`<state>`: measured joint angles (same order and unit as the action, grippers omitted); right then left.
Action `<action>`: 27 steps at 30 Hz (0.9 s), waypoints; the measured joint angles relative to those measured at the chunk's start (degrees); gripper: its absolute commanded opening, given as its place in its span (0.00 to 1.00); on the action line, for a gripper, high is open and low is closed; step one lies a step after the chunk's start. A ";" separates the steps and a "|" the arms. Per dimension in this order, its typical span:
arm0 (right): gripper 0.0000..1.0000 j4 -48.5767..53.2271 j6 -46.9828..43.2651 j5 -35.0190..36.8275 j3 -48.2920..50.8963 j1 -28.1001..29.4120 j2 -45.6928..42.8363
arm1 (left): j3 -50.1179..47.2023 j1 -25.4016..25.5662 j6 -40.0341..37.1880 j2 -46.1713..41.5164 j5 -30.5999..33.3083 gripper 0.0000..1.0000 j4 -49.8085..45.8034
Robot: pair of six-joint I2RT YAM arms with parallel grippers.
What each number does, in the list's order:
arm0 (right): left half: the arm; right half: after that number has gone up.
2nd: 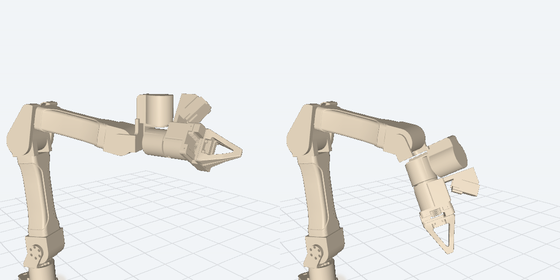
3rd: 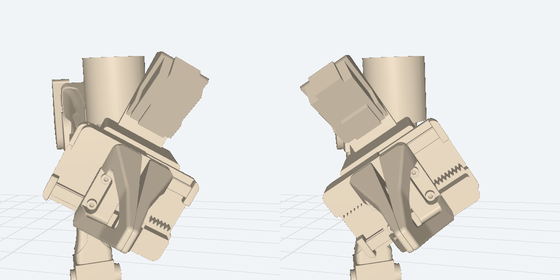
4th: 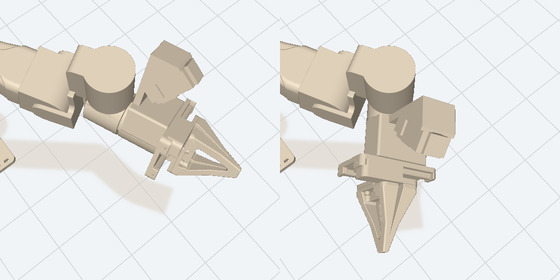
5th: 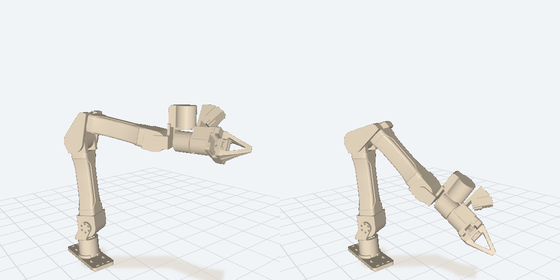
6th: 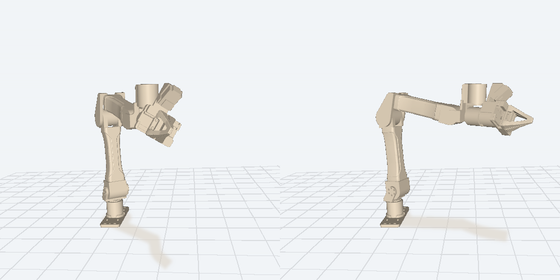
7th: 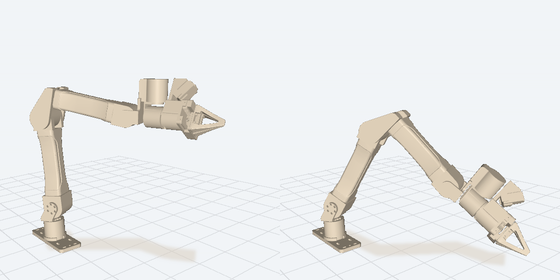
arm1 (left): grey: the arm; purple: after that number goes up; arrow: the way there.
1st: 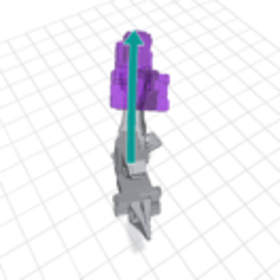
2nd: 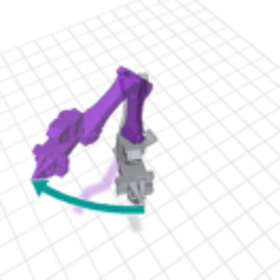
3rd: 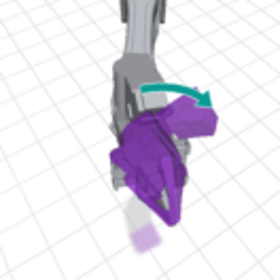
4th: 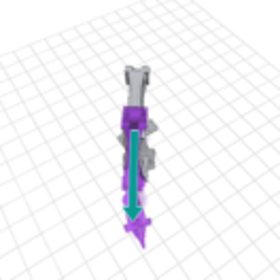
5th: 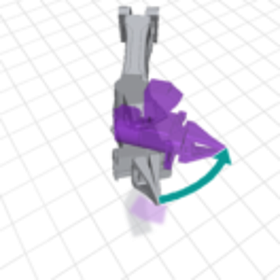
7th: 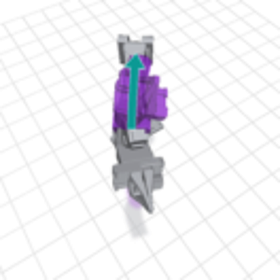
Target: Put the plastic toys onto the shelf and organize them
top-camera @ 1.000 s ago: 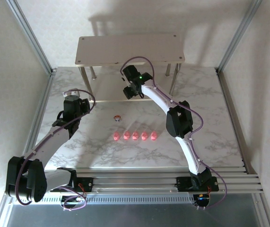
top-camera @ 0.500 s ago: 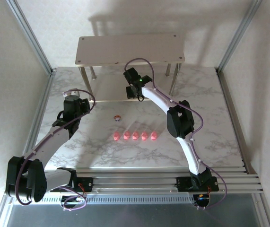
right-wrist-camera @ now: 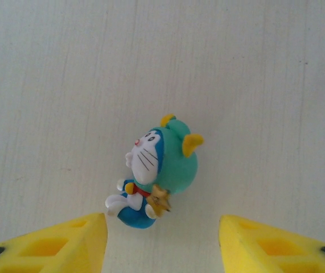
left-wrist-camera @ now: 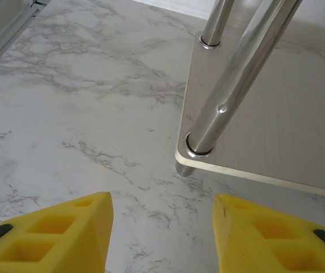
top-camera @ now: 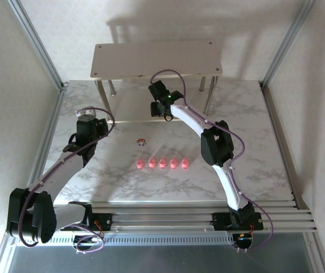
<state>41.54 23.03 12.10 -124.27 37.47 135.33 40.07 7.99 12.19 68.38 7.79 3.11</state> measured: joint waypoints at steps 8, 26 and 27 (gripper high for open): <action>0.62 -5.35 0.11 -0.20 10.99 0.46 -5.68 | 0.00 0.02 -0.13 0.00 -0.31 0.58 -0.02; 0.69 -6.95 -4.02 0.04 33.18 0.24 -38.80 | 0.28 10.67 -2.60 0.68 -9.03 0.59 0.87; 0.70 -6.97 -4.15 0.26 34.16 0.09 -40.13 | 0.92 10.75 -2.86 1.53 -9.16 0.59 0.70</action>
<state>34.57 18.87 12.36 -90.11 37.56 95.20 40.99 18.74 9.32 69.91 -1.37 3.81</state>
